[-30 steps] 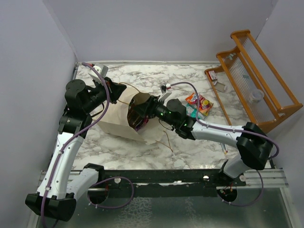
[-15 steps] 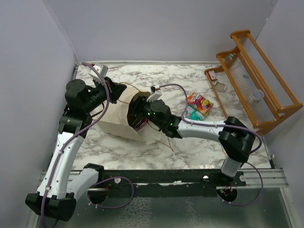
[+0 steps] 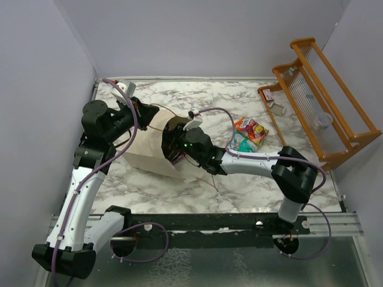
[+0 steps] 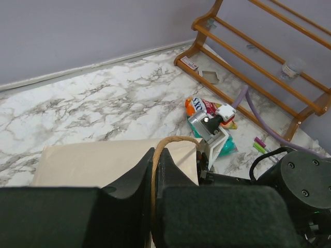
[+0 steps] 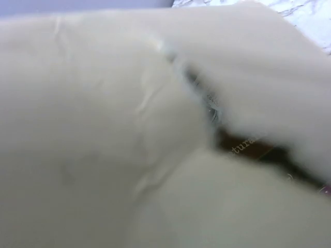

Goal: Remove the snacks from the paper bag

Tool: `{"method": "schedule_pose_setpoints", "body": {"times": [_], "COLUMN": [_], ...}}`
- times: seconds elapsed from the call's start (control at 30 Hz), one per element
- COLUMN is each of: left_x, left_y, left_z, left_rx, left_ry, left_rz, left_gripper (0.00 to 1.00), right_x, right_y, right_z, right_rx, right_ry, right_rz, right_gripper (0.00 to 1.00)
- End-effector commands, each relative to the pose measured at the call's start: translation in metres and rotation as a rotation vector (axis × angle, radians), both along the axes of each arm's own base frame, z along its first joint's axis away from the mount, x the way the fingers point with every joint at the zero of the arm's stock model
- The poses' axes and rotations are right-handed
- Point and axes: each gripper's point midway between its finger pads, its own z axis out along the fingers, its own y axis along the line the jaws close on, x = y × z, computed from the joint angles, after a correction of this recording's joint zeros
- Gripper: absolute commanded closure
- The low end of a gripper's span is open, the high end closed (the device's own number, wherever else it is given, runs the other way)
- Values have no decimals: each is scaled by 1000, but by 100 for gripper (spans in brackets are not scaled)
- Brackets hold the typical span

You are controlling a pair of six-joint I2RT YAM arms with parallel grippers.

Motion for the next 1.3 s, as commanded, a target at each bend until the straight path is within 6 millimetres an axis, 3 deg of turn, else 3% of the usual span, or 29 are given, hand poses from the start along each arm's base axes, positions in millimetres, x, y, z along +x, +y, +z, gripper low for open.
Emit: {"method": "schedule_pose_setpoints", "body": {"times": [0.0,0.23,0.5,0.63,0.97,1.27], "left_x": [-1,5,7,8,12,11], "left_y": [6,20,28,34,38,40], "left_z": [6,2,6,6,5,4], "left_rx": [0,-1,-10,0,-3,8], "left_ry": [-30,-25,-40,-31,-32,-33], "left_rz": [36,133,191,222,255,259], "left_gripper": [100,100,100,100,100,100], "right_x": [-9,-23,-24,-25,-61,-74], "right_y": [-14,-31,-45,-54,-75,-108], "right_z": [29,49,59,82,132,146], "right_rx": [37,74,54,50,140,131], "right_ry": [-51,-83,-122,-174,-270,-305], "right_rz": [-5,15,-8,-16,97,74], "right_gripper": [99,99,99,99,99,99]}}
